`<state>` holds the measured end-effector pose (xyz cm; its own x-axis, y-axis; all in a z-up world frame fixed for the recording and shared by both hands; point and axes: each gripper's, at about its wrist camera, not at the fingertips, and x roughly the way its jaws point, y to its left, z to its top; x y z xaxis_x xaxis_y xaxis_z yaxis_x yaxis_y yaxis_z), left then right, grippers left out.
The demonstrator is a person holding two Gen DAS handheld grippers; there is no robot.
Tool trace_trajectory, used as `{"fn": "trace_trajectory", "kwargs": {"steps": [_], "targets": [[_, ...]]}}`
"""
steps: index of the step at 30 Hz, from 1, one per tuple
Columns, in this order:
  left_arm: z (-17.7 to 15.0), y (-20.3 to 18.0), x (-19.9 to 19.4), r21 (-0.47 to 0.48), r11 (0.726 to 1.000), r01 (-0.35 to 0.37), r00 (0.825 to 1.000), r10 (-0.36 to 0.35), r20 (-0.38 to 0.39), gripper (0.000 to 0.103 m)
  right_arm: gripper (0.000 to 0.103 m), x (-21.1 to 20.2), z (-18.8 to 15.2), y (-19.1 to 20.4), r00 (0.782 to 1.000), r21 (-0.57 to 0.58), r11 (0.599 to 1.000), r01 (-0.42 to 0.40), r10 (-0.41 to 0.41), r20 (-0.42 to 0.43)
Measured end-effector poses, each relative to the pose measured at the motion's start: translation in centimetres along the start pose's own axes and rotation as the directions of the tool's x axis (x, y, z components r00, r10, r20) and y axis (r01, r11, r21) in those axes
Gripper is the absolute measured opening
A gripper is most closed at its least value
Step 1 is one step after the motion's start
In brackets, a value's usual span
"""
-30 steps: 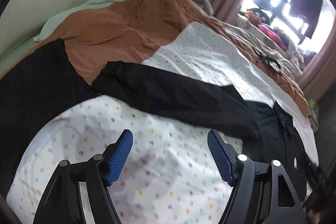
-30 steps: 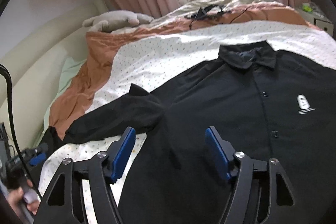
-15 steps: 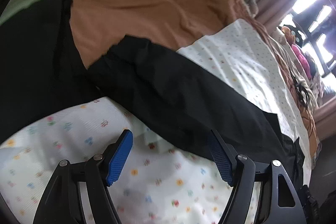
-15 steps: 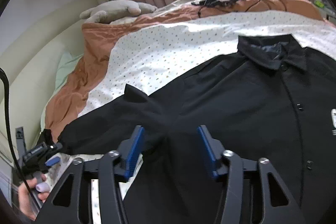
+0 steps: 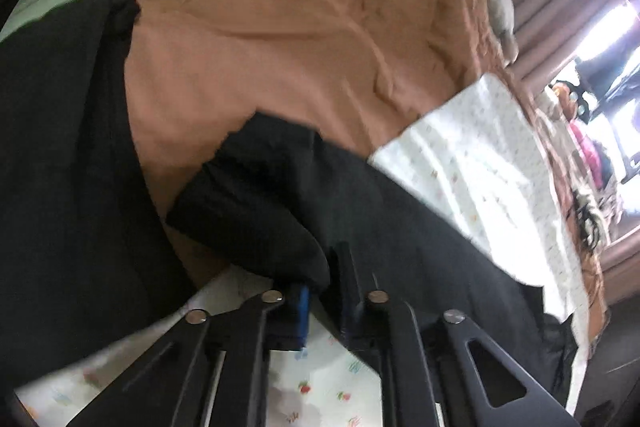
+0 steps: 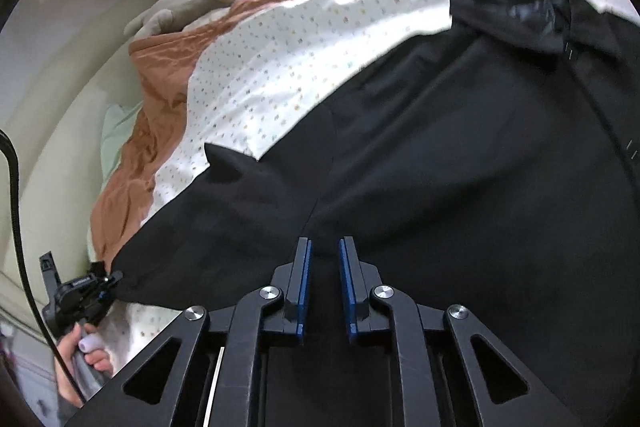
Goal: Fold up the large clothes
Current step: 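Grasp a black sleeve with the left tool and lift it across the shirt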
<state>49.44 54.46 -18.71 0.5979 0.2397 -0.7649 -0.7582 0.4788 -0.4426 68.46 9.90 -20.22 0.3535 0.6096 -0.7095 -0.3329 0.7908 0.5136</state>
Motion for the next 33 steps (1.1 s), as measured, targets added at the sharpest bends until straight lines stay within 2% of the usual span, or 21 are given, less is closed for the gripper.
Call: {"fn": "trace_trajectory", "kwargs": {"steps": [4, 8, 13, 15, 16, 18, 19, 22, 23, 27, 29, 33], "targets": [[1.2, -2.8, -3.2, 0.117, 0.992, 0.035, 0.994, -0.047, 0.099, 0.007, 0.014, 1.3, -0.5, -0.1, 0.998, 0.010, 1.000, -0.027, 0.027, -0.058], [2.1, -5.9, -6.8, 0.189, 0.980, 0.053, 0.982, -0.086, 0.170, 0.005, 0.014, 0.9, -0.3, -0.2, 0.997, -0.006, 0.999, -0.048, 0.048, -0.057], [2.7, -9.6, -11.0, 0.278, 0.958, 0.072, 0.966, -0.137, 0.220, 0.004, 0.015, -1.9, -0.1, 0.0, 0.999, -0.039, 0.999, -0.014, 0.013, -0.030], [2.8, -11.2, -12.7, 0.305, 0.948, 0.092, 0.959, -0.168, 0.231, 0.004, 0.025, -3.2, 0.1, -0.2, 1.000, -0.034, 0.999, -0.010, 0.009, -0.018], [2.7, -11.8, -13.8, 0.317, 0.943, 0.105, 0.954, -0.185, 0.235, 0.004, 0.035, -4.0, 0.1, -0.2, 1.000, -0.035, 0.999, -0.001, 0.000, -0.006], [2.4, -13.7, -15.6, 0.338, 0.932, 0.132, 0.945, -0.221, 0.240, 0.004, 0.040, -5.6, 0.1, -0.3, 0.999, -0.048, 0.999, 0.017, -0.015, 0.030], [2.2, -14.6, -16.5, 0.352, 0.926, 0.137, 0.941, -0.232, 0.244, 0.004, 0.046, -6.7, -0.2, -0.5, 0.999, -0.055, 0.998, 0.022, -0.020, 0.043], [1.9, -18.0, -18.3, 0.394, 0.904, 0.164, 0.929, -0.276, 0.246, 0.004, 0.075, -9.5, -1.4, -1.3, 0.996, -0.054, 0.998, 0.035, -0.030, 0.082], [1.7, -19.1, -19.0, 0.408, 0.896, 0.175, 0.926, -0.291, 0.242, 0.004, 0.078, -10.4, -1.6, -1.7, 0.995, -0.044, 0.998, 0.041, -0.037, 0.098], [0.5, -23.5, -21.3, 0.474, 0.855, 0.211, 0.911, -0.348, 0.221, 0.004, 0.080, -14.0, -2.6, -3.4, 0.987, -0.015, 0.999, 0.053, -0.050, 0.153], [-0.2, -25.5, -22.3, 0.506, 0.832, 0.226, 0.903, -0.374, 0.211, 0.004, 0.089, -15.8, -3.1, -4.5, 0.980, 0.004, 0.997, 0.081, -0.081, 0.181], [-2.0, -29.0, -23.5, 0.549, 0.793, 0.264, 0.892, -0.417, 0.174, 0.004, 0.089, -18.1, -3.1, -6.4, 0.973, 0.082, 0.994, 0.079, -0.094, 0.209]]}}
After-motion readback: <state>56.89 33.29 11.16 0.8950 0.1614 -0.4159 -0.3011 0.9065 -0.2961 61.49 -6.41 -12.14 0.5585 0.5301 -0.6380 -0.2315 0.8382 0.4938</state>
